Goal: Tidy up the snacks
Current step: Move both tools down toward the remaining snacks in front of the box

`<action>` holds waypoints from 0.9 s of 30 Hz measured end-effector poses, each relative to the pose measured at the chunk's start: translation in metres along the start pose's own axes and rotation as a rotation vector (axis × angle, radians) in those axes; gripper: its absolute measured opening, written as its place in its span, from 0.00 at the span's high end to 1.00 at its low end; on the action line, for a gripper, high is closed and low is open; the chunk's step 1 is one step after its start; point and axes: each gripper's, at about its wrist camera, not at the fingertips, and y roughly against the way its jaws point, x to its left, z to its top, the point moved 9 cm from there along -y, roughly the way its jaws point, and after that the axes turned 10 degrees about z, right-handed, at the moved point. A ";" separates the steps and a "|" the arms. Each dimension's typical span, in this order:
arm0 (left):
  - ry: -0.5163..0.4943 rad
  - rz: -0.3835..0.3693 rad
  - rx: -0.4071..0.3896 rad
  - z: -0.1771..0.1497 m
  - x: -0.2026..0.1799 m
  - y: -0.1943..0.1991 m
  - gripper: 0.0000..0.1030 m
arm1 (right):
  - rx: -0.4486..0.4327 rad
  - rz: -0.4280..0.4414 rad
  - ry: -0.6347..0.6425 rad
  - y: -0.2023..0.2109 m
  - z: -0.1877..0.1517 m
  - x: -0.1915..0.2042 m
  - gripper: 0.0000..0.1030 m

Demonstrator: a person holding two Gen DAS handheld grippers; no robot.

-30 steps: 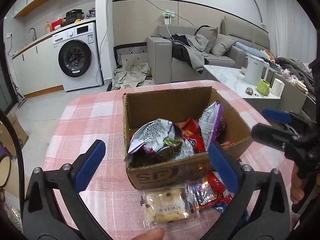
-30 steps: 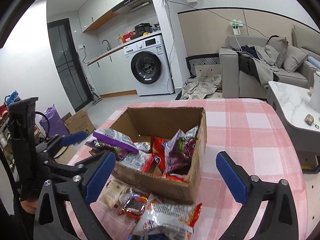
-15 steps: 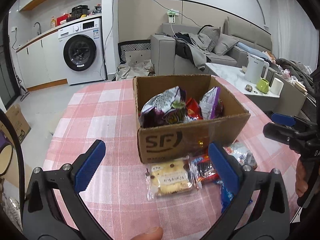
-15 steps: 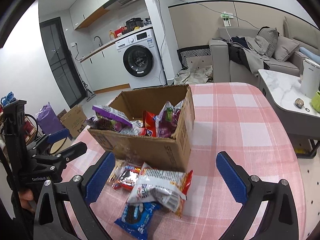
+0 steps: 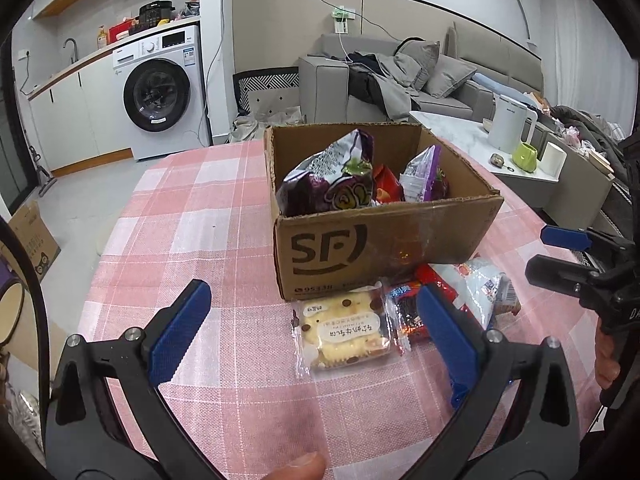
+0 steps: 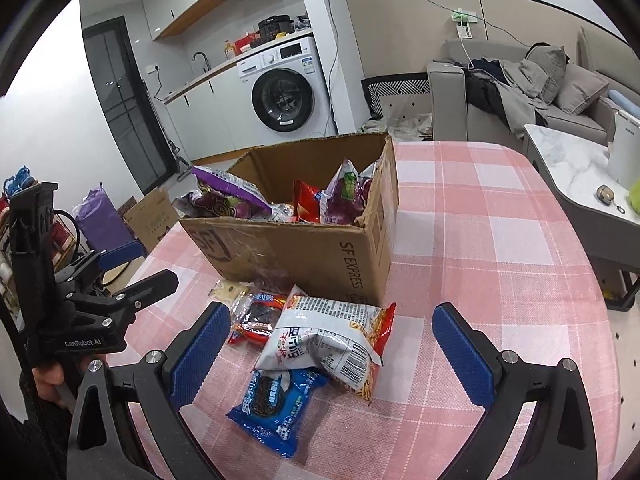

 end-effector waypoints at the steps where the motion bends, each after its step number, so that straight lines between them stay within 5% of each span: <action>1: -0.004 0.003 0.002 -0.001 -0.001 -0.001 0.00 | 0.008 0.002 -0.005 -0.002 -0.001 -0.001 0.00; 27: -0.010 -0.007 0.090 -0.018 -0.005 -0.040 0.00 | 0.147 0.032 -0.084 -0.066 -0.036 -0.005 0.00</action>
